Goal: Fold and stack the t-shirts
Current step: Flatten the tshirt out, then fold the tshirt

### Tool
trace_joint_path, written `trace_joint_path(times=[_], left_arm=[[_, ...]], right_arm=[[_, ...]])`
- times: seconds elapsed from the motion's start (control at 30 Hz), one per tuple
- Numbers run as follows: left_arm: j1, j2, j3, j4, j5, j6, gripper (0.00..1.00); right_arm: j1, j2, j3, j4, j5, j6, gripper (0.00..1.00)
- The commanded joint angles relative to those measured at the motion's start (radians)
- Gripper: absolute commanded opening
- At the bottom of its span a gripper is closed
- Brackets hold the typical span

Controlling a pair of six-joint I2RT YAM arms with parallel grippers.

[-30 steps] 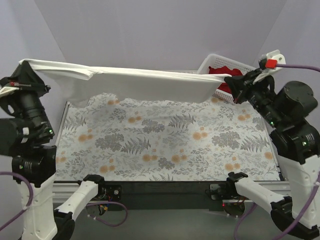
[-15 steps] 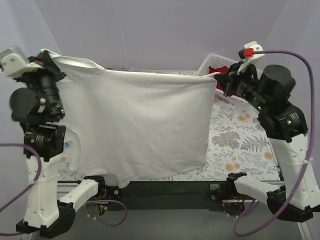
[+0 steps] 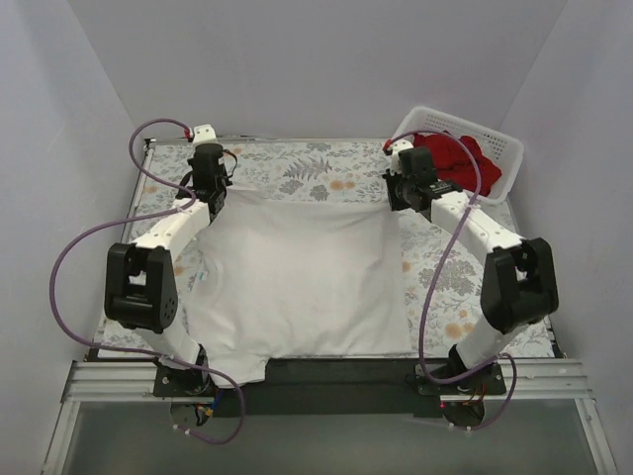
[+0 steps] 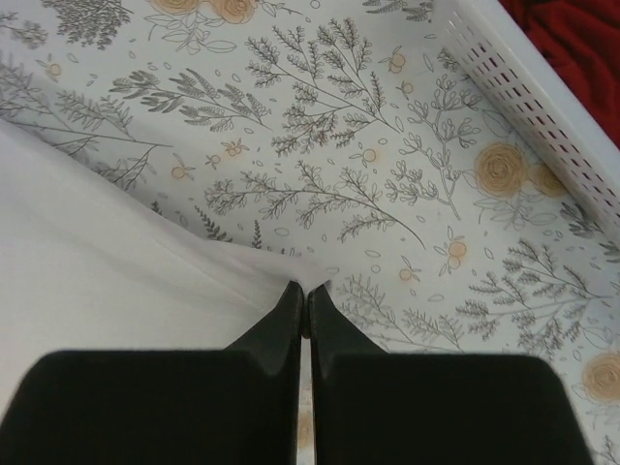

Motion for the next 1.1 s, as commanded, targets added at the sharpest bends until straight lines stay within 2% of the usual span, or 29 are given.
trace_joint_path(times=[0.0,0.2,0.4,0.53,1.07], left_arm=[[0.016,0.076,0.025,0.159,0.013,-0.049,0.00],[0.022,0.251,0.083,0.192,0.053,-0.080,0.00],[0.030,0.318,0.123,0.185,0.063,-0.100,0.00],[0.041,0.307,0.126,0.159,0.067,-0.132,0.00],[0.050,0.080,0.013,-0.067,0.051,-0.301,0.00]], right_arm=[[-0.029,0.090,0.046,0.220,0.005,-0.022,0.01],[-0.073,0.234,0.092,0.314,-0.042,-0.057,0.01],[-0.112,0.323,0.147,0.317,-0.072,-0.081,0.01],[-0.118,0.331,0.156,0.316,-0.092,-0.091,0.01],[-0.119,0.205,0.020,0.293,-0.093,-0.098,0.01]])
